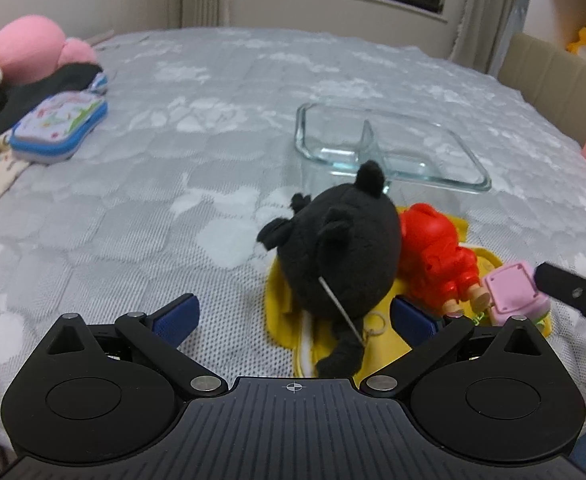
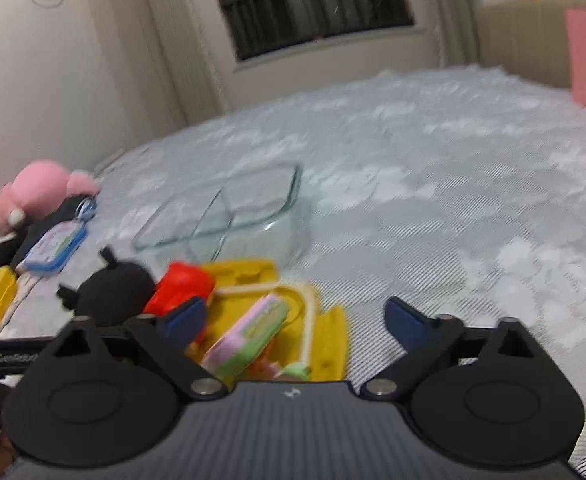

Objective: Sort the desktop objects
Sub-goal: 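Lower the right tool onto the red figure and close it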

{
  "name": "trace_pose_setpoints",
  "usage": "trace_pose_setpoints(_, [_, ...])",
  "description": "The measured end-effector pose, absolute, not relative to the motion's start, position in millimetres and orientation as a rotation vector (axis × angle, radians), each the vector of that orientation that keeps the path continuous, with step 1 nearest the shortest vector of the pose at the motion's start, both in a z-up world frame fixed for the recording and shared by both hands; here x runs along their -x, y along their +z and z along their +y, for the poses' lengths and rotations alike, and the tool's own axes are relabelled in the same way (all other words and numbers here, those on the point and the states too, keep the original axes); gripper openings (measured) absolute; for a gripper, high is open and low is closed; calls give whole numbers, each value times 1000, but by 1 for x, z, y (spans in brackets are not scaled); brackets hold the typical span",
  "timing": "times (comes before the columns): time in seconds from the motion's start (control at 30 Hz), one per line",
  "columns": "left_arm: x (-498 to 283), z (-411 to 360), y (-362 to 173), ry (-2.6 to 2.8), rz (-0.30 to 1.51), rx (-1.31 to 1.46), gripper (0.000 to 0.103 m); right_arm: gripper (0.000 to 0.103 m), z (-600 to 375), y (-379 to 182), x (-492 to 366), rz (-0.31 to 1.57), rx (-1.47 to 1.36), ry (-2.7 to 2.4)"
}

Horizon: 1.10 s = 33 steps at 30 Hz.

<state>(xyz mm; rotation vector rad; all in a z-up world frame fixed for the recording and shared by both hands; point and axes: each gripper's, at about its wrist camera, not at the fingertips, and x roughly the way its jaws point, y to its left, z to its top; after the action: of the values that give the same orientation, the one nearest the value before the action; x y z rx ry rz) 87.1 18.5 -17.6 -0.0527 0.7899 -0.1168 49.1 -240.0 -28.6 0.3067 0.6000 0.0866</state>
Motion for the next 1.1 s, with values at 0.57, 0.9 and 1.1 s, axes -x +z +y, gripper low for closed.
trace_pose_setpoints(0.57, [-88,29,-26,-116,876,19,103,73,-162,4,-80,605,-190,337])
trace_pose_setpoints(0.9, [-82,39,-30,-138,884,49,103,74,-148,-16,-104,719,-88,199])
trace_pose_setpoints(1.1, [-80,37,-32,-146,885,34,103,68,-145,-35,-114,768,-63,209])
